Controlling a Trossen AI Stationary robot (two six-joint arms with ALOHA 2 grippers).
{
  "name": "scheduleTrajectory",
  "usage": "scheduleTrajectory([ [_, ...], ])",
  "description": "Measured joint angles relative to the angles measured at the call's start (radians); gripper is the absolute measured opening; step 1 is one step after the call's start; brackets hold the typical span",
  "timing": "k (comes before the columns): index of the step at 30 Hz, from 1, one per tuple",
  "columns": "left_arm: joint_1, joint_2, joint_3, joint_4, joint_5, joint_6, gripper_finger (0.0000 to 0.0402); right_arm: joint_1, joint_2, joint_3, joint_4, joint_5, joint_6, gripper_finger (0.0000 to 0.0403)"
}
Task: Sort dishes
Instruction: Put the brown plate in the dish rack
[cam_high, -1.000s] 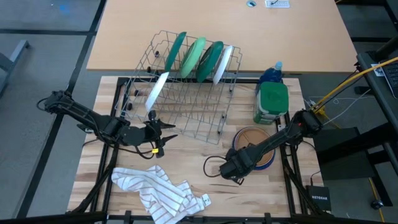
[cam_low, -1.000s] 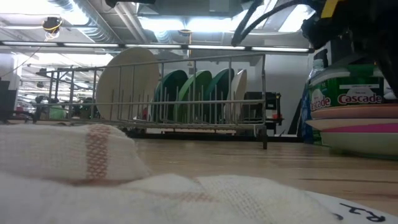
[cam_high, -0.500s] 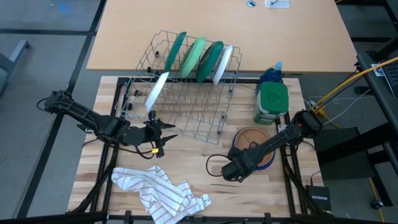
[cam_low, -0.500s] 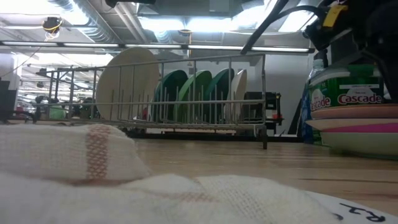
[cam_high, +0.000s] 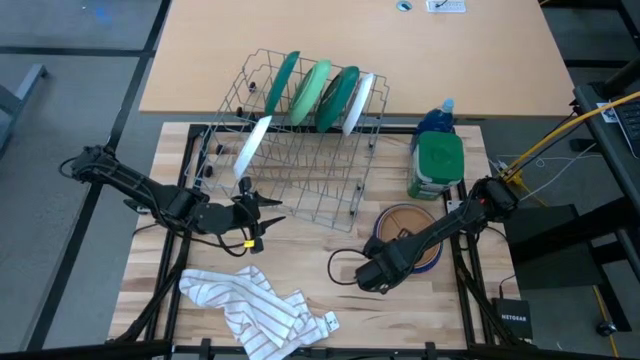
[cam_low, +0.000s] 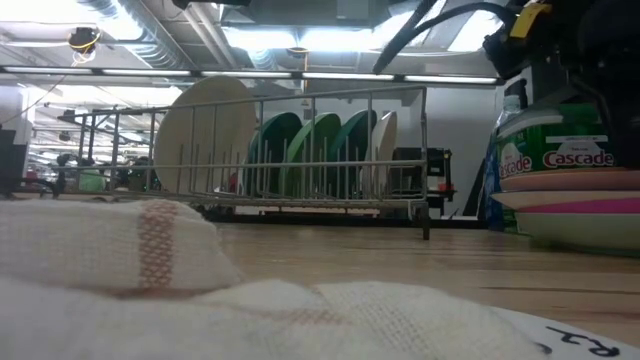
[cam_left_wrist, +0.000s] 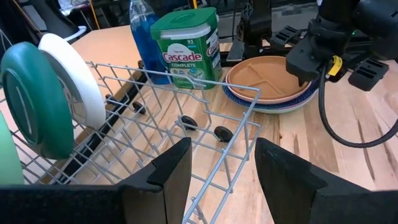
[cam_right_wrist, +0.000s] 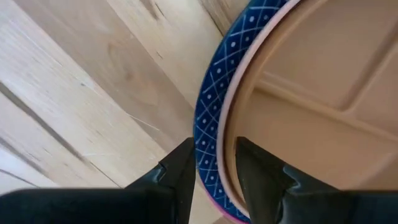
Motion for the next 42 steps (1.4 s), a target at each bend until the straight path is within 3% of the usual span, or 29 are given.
scheduleTrajectory([
  [12,0.0,0.0,-0.001,-0.052,0.0,0.022,0.0166,0.0,-0.002,-0.056,0.076,-0.008,0.12,0.0117],
  [26,0.0,0.0,-0.001,-0.052,0.0,0.023,0.0166,0.0,-0.002,-0.056,0.169,-0.045,0.146,0.0116],
  [37,0.0,0.0,-0.001,-0.052,0.0,0.071,0.0166,0.0,-0.002,-0.054,0.244,-0.111,0.154,0.0043],
  [42,0.0,0.0,-0.001,-0.052,0.0,0.078,0.0166,0.0,-0.001,-0.054,0.285,-0.144,0.158,0.0051],
])
